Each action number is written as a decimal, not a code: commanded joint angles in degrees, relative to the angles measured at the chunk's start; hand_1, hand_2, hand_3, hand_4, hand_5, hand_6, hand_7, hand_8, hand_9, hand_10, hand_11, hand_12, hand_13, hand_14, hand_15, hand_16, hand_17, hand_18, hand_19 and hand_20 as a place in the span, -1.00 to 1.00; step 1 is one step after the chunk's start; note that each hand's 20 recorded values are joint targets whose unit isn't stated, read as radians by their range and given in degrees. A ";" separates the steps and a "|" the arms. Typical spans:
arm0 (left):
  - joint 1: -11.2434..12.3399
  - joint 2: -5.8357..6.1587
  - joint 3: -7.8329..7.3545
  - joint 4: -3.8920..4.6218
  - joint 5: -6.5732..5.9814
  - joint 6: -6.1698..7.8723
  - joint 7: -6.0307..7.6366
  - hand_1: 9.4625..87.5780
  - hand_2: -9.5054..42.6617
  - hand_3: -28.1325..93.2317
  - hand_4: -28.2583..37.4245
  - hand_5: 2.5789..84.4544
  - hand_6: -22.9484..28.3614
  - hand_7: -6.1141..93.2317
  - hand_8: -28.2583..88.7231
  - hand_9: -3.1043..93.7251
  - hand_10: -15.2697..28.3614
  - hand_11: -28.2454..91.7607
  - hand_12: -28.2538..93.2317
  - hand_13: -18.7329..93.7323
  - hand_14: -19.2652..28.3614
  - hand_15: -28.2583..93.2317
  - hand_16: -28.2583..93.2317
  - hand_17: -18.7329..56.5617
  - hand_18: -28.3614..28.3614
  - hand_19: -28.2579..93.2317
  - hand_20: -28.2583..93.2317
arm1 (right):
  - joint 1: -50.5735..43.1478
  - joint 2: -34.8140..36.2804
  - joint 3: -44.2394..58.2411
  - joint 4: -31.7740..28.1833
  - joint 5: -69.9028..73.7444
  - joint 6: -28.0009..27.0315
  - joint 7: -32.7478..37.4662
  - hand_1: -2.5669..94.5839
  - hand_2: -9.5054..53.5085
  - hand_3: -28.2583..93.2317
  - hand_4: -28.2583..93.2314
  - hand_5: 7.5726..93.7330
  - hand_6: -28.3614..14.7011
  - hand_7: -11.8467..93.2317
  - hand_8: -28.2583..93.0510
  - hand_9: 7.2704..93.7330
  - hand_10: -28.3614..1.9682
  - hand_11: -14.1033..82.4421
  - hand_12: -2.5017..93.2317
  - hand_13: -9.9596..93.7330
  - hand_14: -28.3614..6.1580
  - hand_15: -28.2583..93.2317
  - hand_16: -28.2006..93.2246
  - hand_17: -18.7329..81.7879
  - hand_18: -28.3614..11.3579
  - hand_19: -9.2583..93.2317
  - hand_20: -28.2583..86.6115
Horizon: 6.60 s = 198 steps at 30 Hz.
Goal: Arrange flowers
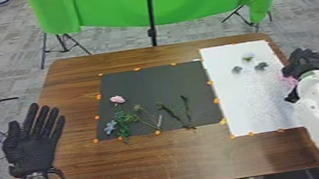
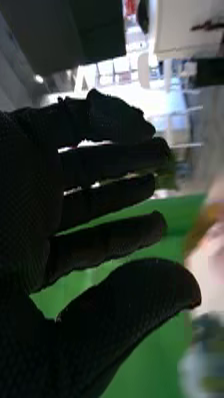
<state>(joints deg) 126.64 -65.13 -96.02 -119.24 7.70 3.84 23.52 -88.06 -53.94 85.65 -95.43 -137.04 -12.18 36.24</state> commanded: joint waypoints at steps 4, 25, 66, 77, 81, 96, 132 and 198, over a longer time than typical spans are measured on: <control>1.92 -0.15 0.55 -1.31 -2.69 3.08 0.72 -0.57 -0.08 0.70 -1.00 -0.03 0.27 -0.66 -0.68 -0.21 0.41 -0.25 -0.38 -0.19 0.47 -0.05 -0.62 -0.71 0.49 -0.04 -0.37 | 2.30 1.73 -3.16 5.41 -0.68 -1.30 -2.99 -0.06 -1.00 0.87 -1.00 -0.12 0.14 -0.46 -0.76 -0.30 -0.19 -0.47 -0.69 -0.07 -0.17 0.17 -0.32 -0.13 -0.76 0.82 0.32; 0.67 -0.53 1.29 -0.44 -1.79 1.77 -0.45 -0.57 -0.06 0.70 -1.00 -0.02 0.27 -0.66 -0.68 -0.20 0.41 -0.24 -0.38 -0.19 0.47 -0.03 -0.64 -0.72 0.49 -0.03 -0.37 | -0.63 1.92 -5.19 0.61 -2.11 11.10 -6.47 0.37 -1.00 0.61 -1.00 0.53 0.43 -0.31 -0.60 0.70 0.25 -0.56 -0.24 0.48 0.28 0.18 0.11 -0.02 -0.62 0.86 0.35; -2.75 1.66 3.59 1.20 -4.10 2.81 -2.09 -0.59 -0.07 0.71 -1.00 -0.08 0.20 -0.63 -0.67 -0.26 0.28 -0.26 -0.38 -0.22 0.35 -0.09 -0.63 -0.69 0.45 -0.05 -0.39 | 15.64 -22.73 -39.26 0.84 -9.21 -0.86 -24.59 0.33 -1.00 0.69 -1.00 0.40 0.35 -0.38 -0.77 0.48 0.07 -0.40 -0.38 0.37 0.22 0.20 0.09 -0.06 -0.64 0.85 0.36; -2.71 1.86 3.16 1.17 -5.28 3.47 -2.83 -0.59 -0.06 0.71 -1.00 -0.06 0.21 -0.62 -0.67 -0.24 0.30 -0.25 -0.37 -0.22 0.38 -0.07 -0.62 -0.71 0.46 -0.04 -0.38 | 13.66 -22.27 -38.75 0.76 -8.99 -0.66 -22.83 0.32 -1.00 0.69 -1.00 0.25 0.29 -0.44 -0.76 0.33 0.02 -0.29 -0.58 0.30 0.18 0.24 0.05 -0.07 -0.67 0.86 0.37; -2.22 1.68 2.79 0.96 -6.06 3.56 -2.63 -0.59 -0.06 0.71 -1.00 -0.06 0.21 -0.62 -0.67 -0.23 0.31 -0.25 -0.37 -0.21 0.38 -0.07 -0.62 -0.71 0.46 -0.04 -0.38 | 13.15 -22.01 -38.67 -0.60 -8.51 -1.01 -23.13 0.32 -1.00 0.69 -1.00 0.25 0.29 -0.45 -0.76 0.33 0.03 -0.28 -0.58 0.30 0.18 0.24 0.05 -0.07 -0.66 0.86 0.36; -0.07 0.18 1.28 0.39 -5.48 3.32 -2.07 -0.58 -0.05 0.71 -1.00 -0.04 0.24 -0.63 -0.68 -0.21 0.35 -0.24 -0.37 -0.19 0.42 -0.04 -0.63 -0.71 0.47 -0.02 -0.37 | 8.97 -13.69 -27.95 -8.40 -5.99 0.74 -17.75 0.10 -1.00 0.92 -1.00 -0.19 0.11 -0.49 -0.75 -0.20 -0.26 -0.45 -0.66 0.02 -0.11 0.25 -0.33 -0.12 -0.70 0.74 0.22; 1.61 -0.67 0.56 -0.38 -3.95 3.22 -0.48 -0.56 -0.04 0.71 -1.00 -0.01 0.28 -0.64 -0.69 -0.19 0.42 -0.22 -0.38 -0.18 0.48 -0.01 -0.64 -0.72 0.49 -0.01 -0.37 | 9.73 -4.96 -14.78 6.12 -3.26 -3.92 -12.21 0.13 -1.00 0.75 -1.00 0.12 0.45 -0.45 -0.79 0.24 0.27 -0.47 -0.72 0.31 0.11 -0.17 -0.28 -0.13 -0.49 0.44 -0.11; -0.49 -0.09 1.06 0.67 -6.27 2.40 -3.37 -0.56 -0.03 0.71 -1.00 0.00 0.29 -0.65 -0.69 -0.17 0.44 -0.22 -0.39 -0.17 0.49 -0.01 -0.65 -0.72 0.50 0.00 -0.37 | 3.90 -16.51 -30.61 -7.26 -8.35 -1.14 -16.96 0.28 -1.00 0.44 -1.00 0.33 0.36 -0.36 -0.78 0.40 0.13 -0.21 -0.57 0.39 0.19 0.25 -0.14 -0.06 -0.65 0.82 0.14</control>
<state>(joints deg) 125.86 -65.13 -95.41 -118.94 3.31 7.22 21.14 -83.23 -69.93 55.60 -105.03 -142.68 -15.45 18.38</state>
